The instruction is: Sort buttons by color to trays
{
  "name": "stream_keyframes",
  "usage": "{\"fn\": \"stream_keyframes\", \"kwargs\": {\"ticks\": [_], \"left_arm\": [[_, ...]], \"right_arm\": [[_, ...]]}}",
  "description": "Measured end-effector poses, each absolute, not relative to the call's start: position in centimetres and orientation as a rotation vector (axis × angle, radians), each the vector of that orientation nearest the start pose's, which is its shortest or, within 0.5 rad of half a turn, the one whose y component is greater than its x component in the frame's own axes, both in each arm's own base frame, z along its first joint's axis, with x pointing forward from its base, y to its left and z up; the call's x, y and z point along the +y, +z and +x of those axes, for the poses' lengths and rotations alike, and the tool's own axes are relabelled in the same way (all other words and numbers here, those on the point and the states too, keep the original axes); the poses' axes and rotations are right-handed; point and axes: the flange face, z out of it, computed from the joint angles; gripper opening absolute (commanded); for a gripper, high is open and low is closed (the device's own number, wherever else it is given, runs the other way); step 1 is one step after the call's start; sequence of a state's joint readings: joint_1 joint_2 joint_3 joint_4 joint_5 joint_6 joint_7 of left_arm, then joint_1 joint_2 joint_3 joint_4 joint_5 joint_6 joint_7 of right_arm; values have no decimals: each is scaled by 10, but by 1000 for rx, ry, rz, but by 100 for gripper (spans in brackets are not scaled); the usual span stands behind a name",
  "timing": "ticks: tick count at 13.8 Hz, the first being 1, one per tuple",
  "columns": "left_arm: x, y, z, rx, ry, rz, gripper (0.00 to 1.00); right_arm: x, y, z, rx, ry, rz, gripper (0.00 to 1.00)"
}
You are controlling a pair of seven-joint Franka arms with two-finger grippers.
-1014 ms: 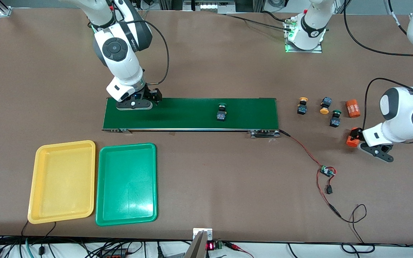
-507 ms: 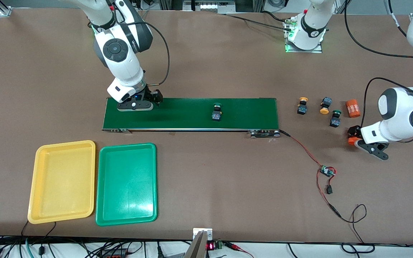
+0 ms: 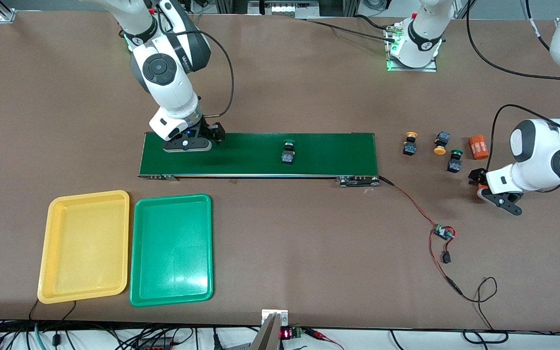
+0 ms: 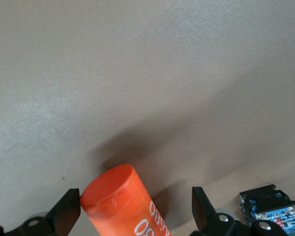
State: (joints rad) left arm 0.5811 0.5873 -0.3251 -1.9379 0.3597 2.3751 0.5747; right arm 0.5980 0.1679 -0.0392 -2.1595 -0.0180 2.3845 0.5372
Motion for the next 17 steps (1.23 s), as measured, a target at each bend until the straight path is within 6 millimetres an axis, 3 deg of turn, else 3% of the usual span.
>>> {"fn": "stream_keyframes", "kwargs": {"ticks": [4,5,6,7,8,10,11,14,17], "left_arm": [[176,178,579,694,191,-3116,99],[180,176,577,665,199,-3127,95],[184,173,574,645,206,-3135,76],[186,171,573,635,211,-3140,46],[187,169,572,633,214,-3142,24],[186,170,572,633,213,-3142,2],[184,172,573,640,211,-3140,0],[148,203,588,737,222,-3099,0],[66,273,602,933,248,-2975,0]], "right_arm": [[325,323,481,-27,-104,-3120,100],[329,321,485,-21,-106,-3119,100],[335,320,488,-14,-110,-3117,100],[341,319,489,-1,-114,-3115,100],[346,319,490,12,-118,-3112,100],[353,319,491,33,-122,-3108,100],[354,319,491,45,-123,-3108,100],[356,320,490,65,-125,-3105,100],[364,319,488,60,-127,-3103,100]]}}
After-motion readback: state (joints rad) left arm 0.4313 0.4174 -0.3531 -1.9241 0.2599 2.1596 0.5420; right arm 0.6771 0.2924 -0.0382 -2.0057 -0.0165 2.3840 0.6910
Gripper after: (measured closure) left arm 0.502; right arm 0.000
